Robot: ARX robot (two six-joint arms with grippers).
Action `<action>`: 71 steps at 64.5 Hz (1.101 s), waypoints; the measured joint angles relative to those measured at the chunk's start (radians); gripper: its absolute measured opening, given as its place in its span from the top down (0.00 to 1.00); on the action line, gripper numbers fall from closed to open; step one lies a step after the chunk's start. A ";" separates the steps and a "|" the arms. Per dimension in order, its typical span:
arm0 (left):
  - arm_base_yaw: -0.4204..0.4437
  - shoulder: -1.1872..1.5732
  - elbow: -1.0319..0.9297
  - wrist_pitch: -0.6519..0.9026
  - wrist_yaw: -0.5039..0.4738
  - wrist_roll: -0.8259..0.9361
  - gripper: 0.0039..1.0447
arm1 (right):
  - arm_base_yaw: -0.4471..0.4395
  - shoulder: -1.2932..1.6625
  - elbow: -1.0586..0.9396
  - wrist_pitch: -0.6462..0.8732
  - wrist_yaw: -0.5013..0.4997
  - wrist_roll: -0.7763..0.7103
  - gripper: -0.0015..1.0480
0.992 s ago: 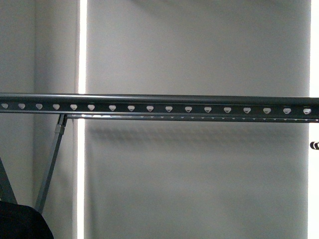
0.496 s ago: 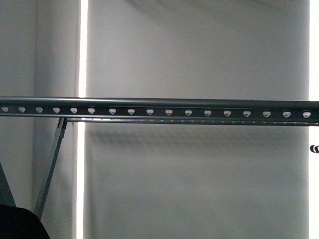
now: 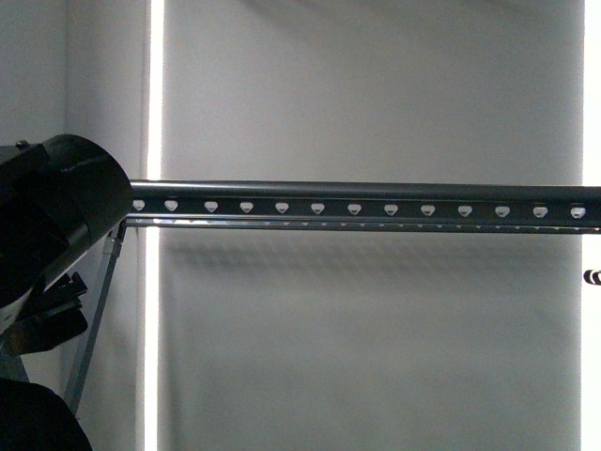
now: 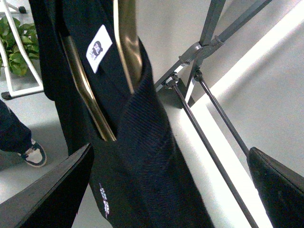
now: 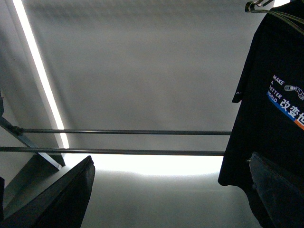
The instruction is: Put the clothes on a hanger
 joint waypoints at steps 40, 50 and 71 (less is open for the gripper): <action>0.048 0.101 0.059 -0.029 0.027 -0.044 0.85 | 0.000 0.000 0.000 0.000 0.000 0.000 0.07; 0.054 0.105 0.061 -0.008 0.034 -0.065 0.96 | 0.000 0.000 0.000 0.000 0.000 0.000 0.07; 0.016 0.041 -0.011 0.131 0.079 0.048 0.96 | 0.000 0.000 0.000 0.000 0.000 0.000 0.07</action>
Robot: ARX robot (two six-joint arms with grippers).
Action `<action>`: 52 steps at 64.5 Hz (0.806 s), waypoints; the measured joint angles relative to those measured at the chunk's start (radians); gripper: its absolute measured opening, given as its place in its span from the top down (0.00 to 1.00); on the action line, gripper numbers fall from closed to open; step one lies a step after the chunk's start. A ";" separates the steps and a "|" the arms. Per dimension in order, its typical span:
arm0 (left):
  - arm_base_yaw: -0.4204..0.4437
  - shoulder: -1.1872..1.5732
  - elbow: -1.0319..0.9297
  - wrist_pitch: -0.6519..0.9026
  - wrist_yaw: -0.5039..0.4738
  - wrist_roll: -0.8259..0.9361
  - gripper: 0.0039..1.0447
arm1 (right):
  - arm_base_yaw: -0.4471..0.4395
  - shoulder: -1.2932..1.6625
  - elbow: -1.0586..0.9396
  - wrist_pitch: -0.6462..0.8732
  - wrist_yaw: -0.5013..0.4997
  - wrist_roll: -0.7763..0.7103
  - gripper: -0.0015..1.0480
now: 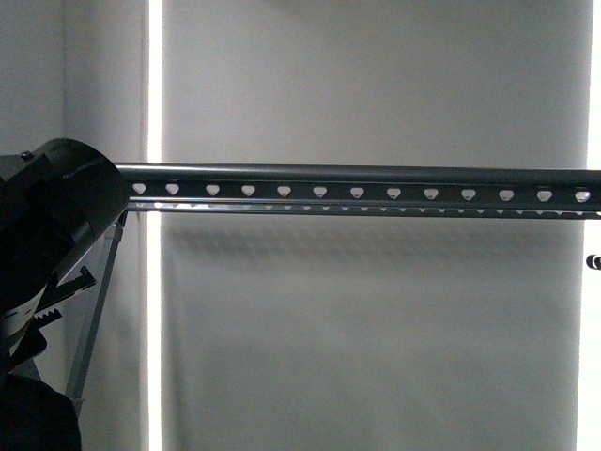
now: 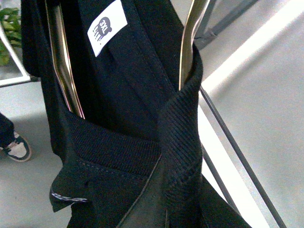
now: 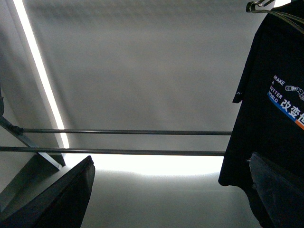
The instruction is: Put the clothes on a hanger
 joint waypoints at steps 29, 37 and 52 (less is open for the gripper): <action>-0.126 -0.271 -0.216 0.403 0.429 0.413 0.96 | 0.000 0.000 0.000 0.000 0.000 0.000 0.07; -0.140 -0.301 -0.243 0.472 0.600 0.548 0.96 | 0.000 0.000 0.000 0.000 0.000 0.000 0.07; -0.114 -0.299 -0.252 0.478 1.071 0.874 0.96 | 0.000 0.000 0.000 0.000 0.000 0.000 0.07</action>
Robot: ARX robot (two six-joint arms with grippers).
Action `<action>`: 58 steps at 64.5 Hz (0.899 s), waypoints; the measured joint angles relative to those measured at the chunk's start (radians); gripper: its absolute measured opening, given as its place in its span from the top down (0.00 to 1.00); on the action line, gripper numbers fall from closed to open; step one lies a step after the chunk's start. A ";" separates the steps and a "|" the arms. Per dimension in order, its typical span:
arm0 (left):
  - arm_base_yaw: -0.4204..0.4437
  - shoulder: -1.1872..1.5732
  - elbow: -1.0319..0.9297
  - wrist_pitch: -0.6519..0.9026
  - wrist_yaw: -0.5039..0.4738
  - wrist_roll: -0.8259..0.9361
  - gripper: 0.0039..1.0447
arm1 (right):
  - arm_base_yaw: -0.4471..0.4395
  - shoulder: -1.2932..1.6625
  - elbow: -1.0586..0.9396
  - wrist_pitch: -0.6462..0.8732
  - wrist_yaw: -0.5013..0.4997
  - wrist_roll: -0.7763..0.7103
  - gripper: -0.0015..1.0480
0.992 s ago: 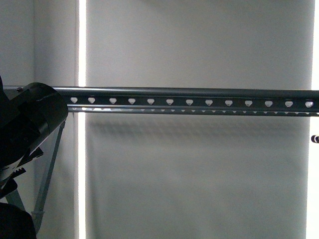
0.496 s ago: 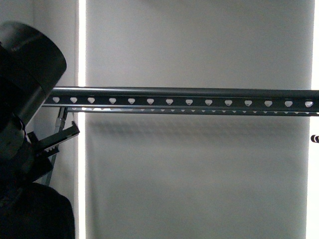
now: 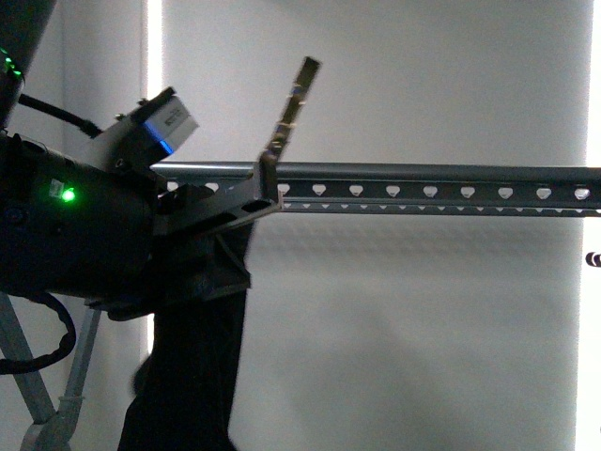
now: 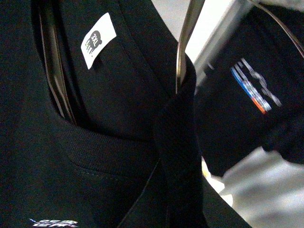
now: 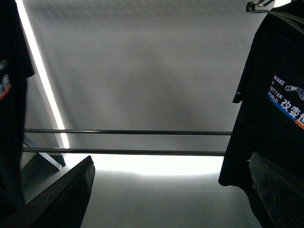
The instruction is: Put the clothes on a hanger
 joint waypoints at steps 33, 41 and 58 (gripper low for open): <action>0.228 0.320 0.562 -0.900 0.668 0.885 0.96 | 0.000 0.000 0.000 0.000 0.000 0.000 0.07; 0.179 0.430 0.787 -1.183 0.642 0.962 0.96 | 0.000 0.000 0.000 0.000 0.000 0.000 0.07; 0.086 0.492 0.993 -1.337 0.692 1.003 0.96 | 0.000 0.000 0.000 0.000 0.000 0.000 0.07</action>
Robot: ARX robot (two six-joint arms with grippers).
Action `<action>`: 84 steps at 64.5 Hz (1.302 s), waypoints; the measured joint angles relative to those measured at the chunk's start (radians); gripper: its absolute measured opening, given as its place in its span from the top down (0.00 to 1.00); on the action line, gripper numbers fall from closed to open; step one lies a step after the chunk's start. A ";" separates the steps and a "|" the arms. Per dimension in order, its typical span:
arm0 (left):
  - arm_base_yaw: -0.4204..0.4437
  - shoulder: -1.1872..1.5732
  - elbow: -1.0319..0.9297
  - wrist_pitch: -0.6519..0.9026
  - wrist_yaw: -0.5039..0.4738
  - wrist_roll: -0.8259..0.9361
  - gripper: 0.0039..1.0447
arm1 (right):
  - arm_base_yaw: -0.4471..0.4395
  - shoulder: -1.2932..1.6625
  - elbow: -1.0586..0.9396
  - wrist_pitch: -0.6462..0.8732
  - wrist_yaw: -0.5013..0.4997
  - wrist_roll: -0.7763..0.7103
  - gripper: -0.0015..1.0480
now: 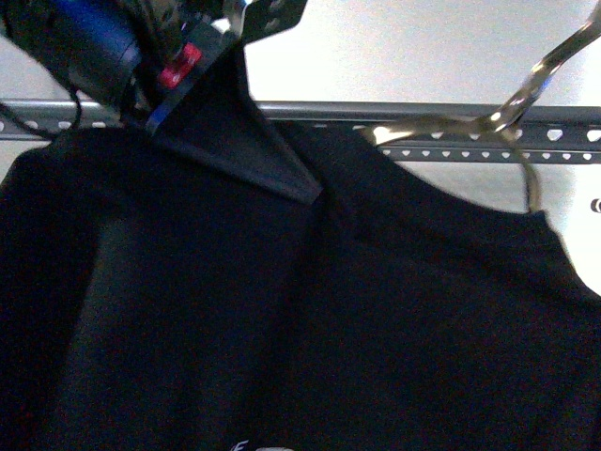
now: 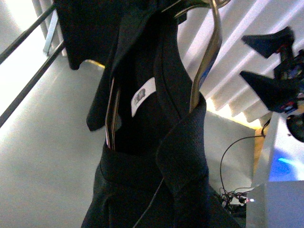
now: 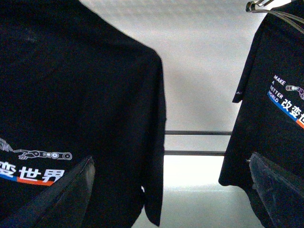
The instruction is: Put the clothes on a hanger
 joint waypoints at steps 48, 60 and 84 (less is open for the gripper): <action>-0.069 -0.072 -0.112 0.258 0.111 0.073 0.96 | -0.017 0.011 0.001 0.002 -0.068 0.007 0.07; -0.071 -0.072 -0.114 0.258 0.100 0.081 0.96 | -0.453 0.365 0.148 0.203 -0.953 -0.026 0.07; -0.068 -0.072 -0.114 0.258 0.100 0.081 0.96 | -0.592 0.892 0.624 0.133 -1.202 -0.508 0.07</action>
